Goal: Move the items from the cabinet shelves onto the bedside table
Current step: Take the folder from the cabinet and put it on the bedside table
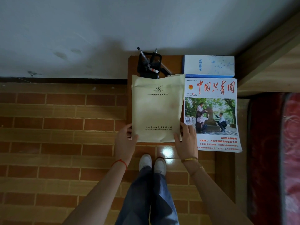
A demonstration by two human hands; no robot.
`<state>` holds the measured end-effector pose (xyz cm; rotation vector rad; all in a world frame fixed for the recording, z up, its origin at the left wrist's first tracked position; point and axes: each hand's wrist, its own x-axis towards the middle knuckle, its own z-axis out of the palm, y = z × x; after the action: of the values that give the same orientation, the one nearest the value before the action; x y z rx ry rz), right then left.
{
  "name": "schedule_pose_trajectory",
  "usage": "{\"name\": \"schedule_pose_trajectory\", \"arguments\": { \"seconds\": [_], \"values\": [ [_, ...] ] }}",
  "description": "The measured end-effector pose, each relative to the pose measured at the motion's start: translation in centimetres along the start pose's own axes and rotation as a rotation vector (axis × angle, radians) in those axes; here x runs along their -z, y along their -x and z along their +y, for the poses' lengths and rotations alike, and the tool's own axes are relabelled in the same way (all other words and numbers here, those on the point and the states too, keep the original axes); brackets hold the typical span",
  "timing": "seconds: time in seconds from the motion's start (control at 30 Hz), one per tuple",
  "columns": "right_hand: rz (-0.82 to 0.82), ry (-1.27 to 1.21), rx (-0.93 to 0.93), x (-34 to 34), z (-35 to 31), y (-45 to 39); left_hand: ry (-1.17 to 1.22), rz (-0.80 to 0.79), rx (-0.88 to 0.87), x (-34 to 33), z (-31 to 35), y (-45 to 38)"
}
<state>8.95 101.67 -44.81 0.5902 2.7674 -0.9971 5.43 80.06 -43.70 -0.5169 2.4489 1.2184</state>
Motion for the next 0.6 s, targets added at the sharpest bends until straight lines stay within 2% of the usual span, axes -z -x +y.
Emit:
{"name": "schedule_pose_trajectory", "arguments": {
  "seconds": [0.6],
  "values": [
    [0.005,0.000,-0.076,-0.23,-0.74,0.33,-0.049,-0.016,-0.027,0.49,-0.21,-0.09]
  ]
}}
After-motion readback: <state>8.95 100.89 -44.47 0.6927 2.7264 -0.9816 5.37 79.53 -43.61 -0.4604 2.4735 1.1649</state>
